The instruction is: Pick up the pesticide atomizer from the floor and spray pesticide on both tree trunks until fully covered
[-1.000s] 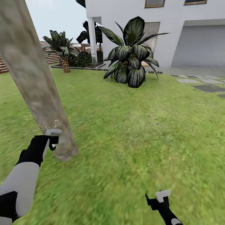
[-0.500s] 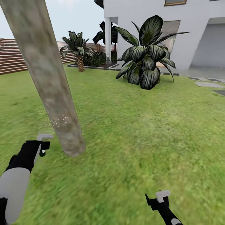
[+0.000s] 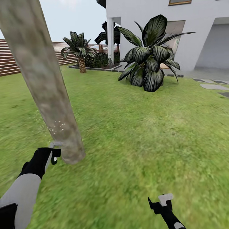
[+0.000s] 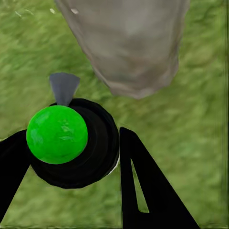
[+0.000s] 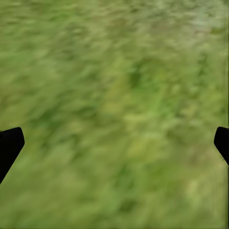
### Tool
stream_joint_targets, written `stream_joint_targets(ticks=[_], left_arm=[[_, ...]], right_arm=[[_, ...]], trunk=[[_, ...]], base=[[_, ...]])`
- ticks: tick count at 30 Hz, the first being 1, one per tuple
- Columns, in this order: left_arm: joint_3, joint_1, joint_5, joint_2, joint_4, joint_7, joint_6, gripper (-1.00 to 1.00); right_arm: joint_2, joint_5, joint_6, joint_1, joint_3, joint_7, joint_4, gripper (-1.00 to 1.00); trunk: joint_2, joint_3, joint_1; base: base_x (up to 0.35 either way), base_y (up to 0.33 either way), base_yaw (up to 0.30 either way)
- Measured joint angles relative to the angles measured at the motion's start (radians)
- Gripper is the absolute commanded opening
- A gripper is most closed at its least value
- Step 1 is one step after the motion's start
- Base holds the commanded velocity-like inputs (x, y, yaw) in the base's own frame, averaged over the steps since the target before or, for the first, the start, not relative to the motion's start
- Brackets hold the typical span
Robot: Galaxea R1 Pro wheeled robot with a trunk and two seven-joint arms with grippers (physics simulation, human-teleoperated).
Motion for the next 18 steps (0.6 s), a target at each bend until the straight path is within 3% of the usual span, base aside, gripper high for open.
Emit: stream_joint_targets(ticks=[2,5,7,12,18], left_arm=[[0.003,0.001,-0.006,0.008,0.019,0.000,-0.002,-1.00],[0.022,0.020,-0.013,0.062,0.027,-0.002,-0.004,-1.00],[0.024,0.024,-0.002,0.073,0.029,-0.001,-0.011,-1.00],[0.019,0.030,0.003,0.016,0.028,0.001,-0.019,-1.00],[0.019,0.059,-0.006,0.020,0.024,0.000,-0.024,-1.00]], right_arm=[[0.000,0.000,0.000,0.000,0.000,0.000,0.000,1.00],[0.000,0.000,0.000,0.000,0.000,0.000,0.000,1.00],[0.000,0.000,0.000,0.000,0.000,0.000,0.000,1.00],[0.000,0.000,0.000,0.000,0.001,0.000,-0.001,1.00],[0.000,0.000,0.000,0.000,0.000,0.000,-0.001,1.00]], trunk=[[0.000,0.000,0.000],[0.000,0.000,0.000],[0.000,0.000,0.000],[0.000,0.000,0.000],[0.000,0.000,0.000]], base=[[0.021,-0.021,0.000],[0.003,-0.003,0.000],[0.000,0.000,0.000],[0.000,0.000,0.123],[0.113,-0.067,0.162]])
